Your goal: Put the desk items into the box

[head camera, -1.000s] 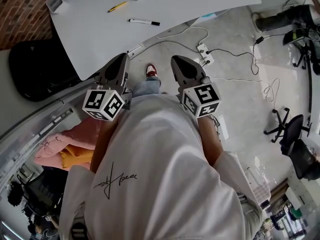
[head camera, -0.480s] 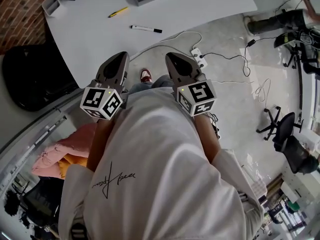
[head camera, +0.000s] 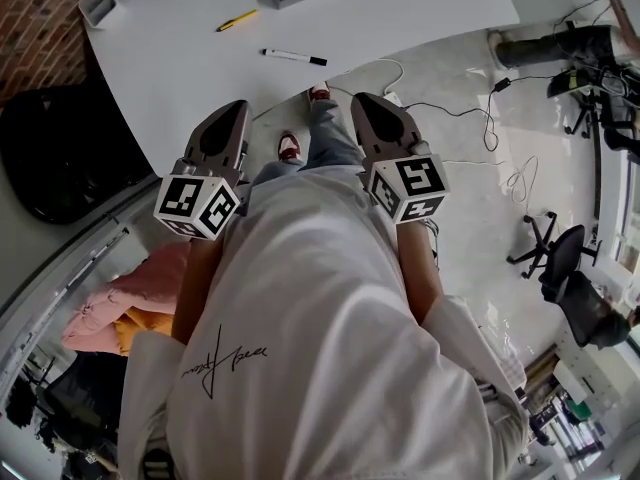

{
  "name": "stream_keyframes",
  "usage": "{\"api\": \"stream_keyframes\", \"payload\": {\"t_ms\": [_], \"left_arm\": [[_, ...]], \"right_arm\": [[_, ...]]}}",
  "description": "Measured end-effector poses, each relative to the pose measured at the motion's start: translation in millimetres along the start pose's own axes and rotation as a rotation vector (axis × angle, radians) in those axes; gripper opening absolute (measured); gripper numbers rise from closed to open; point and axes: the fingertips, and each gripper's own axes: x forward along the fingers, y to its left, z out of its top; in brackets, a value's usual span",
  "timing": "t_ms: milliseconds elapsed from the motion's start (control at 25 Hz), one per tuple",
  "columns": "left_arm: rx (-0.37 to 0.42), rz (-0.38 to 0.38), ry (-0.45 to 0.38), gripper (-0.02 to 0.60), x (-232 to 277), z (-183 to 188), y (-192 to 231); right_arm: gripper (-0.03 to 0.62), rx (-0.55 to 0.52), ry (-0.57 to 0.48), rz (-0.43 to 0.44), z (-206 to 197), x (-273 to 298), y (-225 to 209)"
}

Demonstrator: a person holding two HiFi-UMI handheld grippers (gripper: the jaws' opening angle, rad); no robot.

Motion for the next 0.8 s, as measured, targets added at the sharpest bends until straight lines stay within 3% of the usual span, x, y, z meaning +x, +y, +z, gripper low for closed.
{"api": "stream_keyframes", "payload": {"t_ms": [800], "left_arm": [[0.016,0.047,-0.019,0.006,112.5,61.9,24.3]], "right_arm": [[0.028,-0.019,-0.025,0.035,70.7,89.8,-100.3]]}}
